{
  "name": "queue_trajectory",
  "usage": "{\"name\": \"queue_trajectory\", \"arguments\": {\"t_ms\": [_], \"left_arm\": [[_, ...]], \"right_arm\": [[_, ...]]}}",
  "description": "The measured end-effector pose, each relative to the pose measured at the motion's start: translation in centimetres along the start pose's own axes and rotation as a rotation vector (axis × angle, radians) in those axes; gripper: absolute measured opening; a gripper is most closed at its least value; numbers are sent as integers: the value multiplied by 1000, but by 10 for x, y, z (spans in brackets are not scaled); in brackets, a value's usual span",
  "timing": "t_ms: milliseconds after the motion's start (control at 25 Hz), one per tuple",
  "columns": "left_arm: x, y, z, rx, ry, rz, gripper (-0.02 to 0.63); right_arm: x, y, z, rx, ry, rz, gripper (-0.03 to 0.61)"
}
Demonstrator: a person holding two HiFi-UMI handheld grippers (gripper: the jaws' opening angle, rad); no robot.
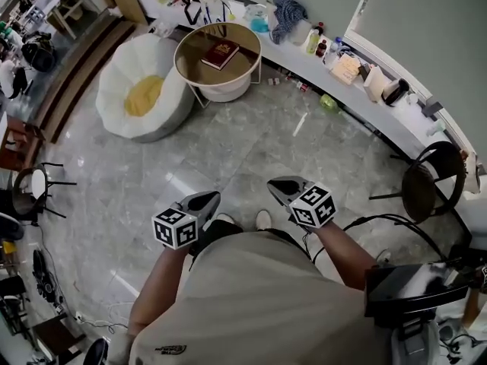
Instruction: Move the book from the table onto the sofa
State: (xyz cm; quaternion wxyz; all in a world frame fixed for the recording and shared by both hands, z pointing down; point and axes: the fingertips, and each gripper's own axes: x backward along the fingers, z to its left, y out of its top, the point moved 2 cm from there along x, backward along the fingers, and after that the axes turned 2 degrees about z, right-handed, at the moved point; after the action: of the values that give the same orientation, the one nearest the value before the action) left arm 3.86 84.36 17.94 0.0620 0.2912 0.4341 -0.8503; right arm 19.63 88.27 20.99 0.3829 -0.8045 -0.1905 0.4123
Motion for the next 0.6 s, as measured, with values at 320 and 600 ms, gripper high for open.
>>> {"name": "queue_trajectory", "arguments": {"t_ms": [320, 600], "left_arm": [[-5, 18, 30, 5, 13, -29, 8], [-30, 72, 118, -23, -54, -22, 11]], "right_arm": [[-32, 16, -14, -8, 31, 8, 18], [-84, 59, -70, -121, -75, -3, 91]]}}
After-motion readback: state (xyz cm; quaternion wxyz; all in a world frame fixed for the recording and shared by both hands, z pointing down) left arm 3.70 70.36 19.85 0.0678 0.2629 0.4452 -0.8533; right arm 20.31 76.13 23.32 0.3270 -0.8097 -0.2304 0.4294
